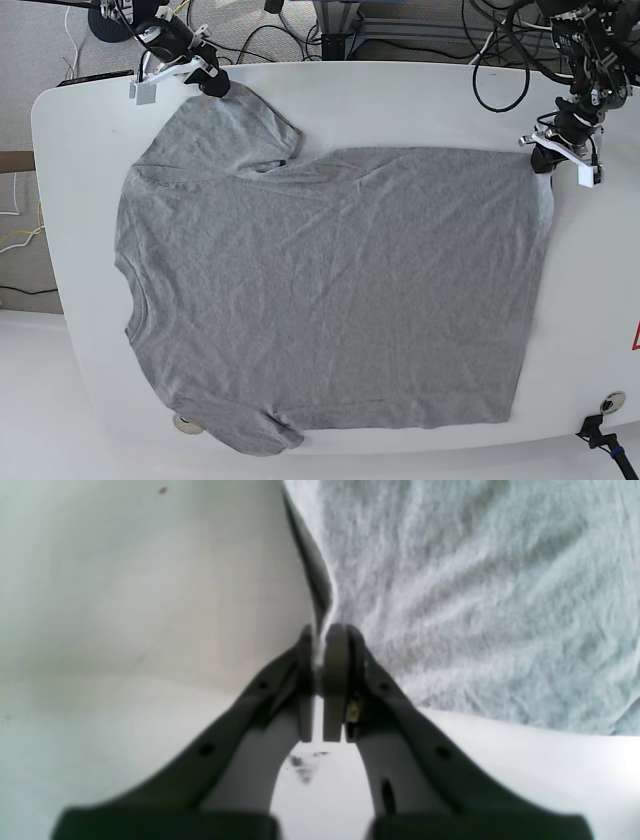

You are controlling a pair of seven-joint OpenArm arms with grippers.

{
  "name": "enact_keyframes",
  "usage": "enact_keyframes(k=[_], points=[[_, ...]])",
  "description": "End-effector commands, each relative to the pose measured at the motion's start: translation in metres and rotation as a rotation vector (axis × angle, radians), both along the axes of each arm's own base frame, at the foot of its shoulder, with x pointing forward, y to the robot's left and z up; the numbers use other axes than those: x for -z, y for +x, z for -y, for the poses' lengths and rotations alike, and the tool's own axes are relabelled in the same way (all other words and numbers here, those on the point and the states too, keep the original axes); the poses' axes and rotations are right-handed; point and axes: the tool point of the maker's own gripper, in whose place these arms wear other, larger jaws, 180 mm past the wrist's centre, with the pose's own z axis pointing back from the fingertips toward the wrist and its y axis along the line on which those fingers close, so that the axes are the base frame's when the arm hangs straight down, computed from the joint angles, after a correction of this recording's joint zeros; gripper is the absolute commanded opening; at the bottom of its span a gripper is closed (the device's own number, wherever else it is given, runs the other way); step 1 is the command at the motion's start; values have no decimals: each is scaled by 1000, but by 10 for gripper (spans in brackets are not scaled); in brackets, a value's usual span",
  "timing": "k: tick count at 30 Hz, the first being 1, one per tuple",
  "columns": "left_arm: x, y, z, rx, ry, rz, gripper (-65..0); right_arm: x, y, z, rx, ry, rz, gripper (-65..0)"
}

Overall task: Fold the T-shirt properly
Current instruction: 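Lift the grasped shoulder corners and drag the shirt toward the robot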

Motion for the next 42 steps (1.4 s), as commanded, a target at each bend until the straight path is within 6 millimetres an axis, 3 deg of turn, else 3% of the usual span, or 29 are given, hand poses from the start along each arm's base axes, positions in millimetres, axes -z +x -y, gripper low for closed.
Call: enact_keyframes(k=[1, 7, 12, 15, 22, 28, 32, 37, 40, 42], points=[[-6, 0, -11, -5, 32, -1, -650, -9, 5, 2, -3, 2, 32, -650], [-4, -7, -13, -9, 35, -14, -650, -11, 9, 2, -3, 4, 45, -650], [-19, -22, -5, 41, 86, -6, -650, -21, 1, -2, -18, 2, 50, -650], [-17, -39, 3, 56, 90, -30, -650, -29, -9, -7, -31, 3, 47, -650], [-18, -81, 24, 184, 109, -80, -650, -30, -46, 14, -16, -45, -7, -650], [-25, -115, 33, 253, 133, -130, -650, -35, -77, 12, -54, -44, -40, -650], [-28, -122, 40, 315, 141, -131, -650, -46, -87, 4, -60, -5, -42, -650], [-33, -119, 33, 339, 165, -130, -650, -48, -94, 3, -62, 1, -59, -650], [-44, -112, 22, 315, 201, -102, -650, -50, -85, 5, -57, -3, -31, -650], [-53, -94, 21, 301, 195, -43, -650, -55, -71, 4, -57, 2, 13, -650]])
